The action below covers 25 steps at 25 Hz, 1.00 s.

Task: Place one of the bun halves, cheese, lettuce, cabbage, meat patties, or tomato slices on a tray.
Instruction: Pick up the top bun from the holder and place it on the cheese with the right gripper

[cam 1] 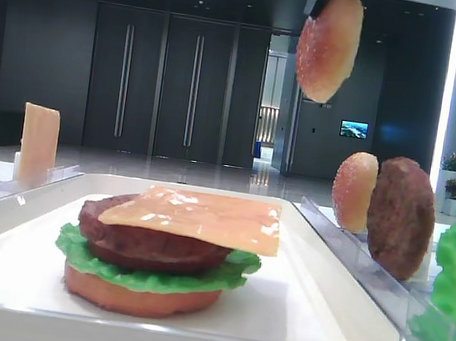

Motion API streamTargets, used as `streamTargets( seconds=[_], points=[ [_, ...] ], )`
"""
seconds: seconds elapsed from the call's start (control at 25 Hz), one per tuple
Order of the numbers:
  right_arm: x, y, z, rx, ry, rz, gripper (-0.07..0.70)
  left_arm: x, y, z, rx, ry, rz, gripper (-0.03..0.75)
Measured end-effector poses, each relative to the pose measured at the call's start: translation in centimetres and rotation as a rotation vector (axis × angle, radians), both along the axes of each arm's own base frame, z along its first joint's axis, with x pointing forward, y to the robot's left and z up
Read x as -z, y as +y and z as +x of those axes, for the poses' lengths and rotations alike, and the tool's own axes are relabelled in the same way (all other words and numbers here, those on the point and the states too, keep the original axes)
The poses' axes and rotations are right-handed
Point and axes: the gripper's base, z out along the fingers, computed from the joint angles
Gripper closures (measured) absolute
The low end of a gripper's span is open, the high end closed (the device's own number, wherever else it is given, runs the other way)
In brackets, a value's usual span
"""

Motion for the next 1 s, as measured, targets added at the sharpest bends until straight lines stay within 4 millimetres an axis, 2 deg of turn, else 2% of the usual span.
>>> streamTargets(
  seconds=[0.2, 0.48, 0.76, 1.0],
  points=[
    [-1.4, -0.2, -2.4, -0.024, -0.04, 0.136, 0.428, 0.0, 0.0, 0.0, 0.0, 0.0, 0.0, 0.715],
    [-1.3, -0.7, -5.3, -0.034, -0.055, 0.279, 0.428, 0.0, 0.0, 0.0, 0.0, 0.0, 0.0, 0.715],
    [2.0, -0.5, -8.2, -0.083, 0.019, 0.462, 0.428, 0.0, 0.0, 0.0, 0.0, 0.0, 0.0, 0.715],
    [4.3, 1.2, -9.9, -0.141, 0.051, 0.607, 0.428, 0.0, 0.0, 0.0, 0.0, 0.0, 0.0, 0.715]
  ],
)
